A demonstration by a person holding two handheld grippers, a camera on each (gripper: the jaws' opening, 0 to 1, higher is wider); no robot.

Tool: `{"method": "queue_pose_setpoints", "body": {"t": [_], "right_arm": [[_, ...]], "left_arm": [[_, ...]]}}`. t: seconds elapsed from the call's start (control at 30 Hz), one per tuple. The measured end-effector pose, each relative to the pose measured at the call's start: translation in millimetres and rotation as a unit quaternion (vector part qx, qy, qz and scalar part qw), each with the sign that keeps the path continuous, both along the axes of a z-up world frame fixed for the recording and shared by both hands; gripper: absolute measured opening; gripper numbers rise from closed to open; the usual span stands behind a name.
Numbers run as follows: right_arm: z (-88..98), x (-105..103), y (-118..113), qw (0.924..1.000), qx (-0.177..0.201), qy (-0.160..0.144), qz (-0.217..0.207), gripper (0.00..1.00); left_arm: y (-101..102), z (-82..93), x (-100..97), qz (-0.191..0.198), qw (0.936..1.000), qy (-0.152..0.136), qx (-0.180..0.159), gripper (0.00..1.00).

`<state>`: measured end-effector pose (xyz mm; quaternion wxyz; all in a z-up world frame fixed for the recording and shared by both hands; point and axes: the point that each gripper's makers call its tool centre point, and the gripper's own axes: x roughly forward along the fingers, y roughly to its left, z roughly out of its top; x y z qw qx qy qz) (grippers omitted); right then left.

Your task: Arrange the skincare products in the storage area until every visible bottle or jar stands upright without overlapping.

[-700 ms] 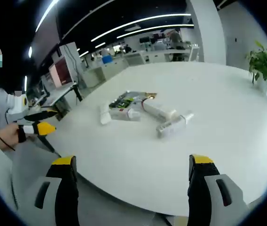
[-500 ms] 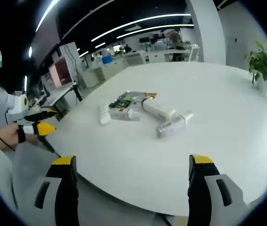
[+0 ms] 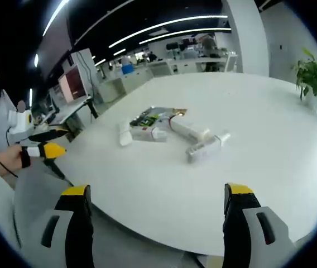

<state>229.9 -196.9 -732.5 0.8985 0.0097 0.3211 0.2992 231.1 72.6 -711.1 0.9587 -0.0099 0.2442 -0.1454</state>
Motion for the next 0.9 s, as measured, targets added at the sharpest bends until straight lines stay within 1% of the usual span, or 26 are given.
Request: {"method": "queue_pose_setpoints", "body": {"t": [0.3,0.5,0.6,0.9], "right_arm": [[-1.3,-1,1,1.0000,-0.001,0.008,0.003,0.98],[-1.9,-1,4,0.9999,-0.002,0.013,0.010,0.98],[-4.0,-3,6,0.9997,-0.008,0.019,0.014,0.98],[-3.9,-3,10,0.9994,-0.015,0.021,0.022,0.99]], "left_arm": [[-3,3.1,-0.3,-0.001,1.0000,-0.002,-0.002,0.99],[0,3.9,0.5,0.006,0.9999,-0.004,-0.007,0.99],[1,6.3,0.2,0.009,0.9999,-0.010,-0.009,0.99],[2,7.9,1.3,0.012,0.9997,-0.010,-0.019,0.99]]}}
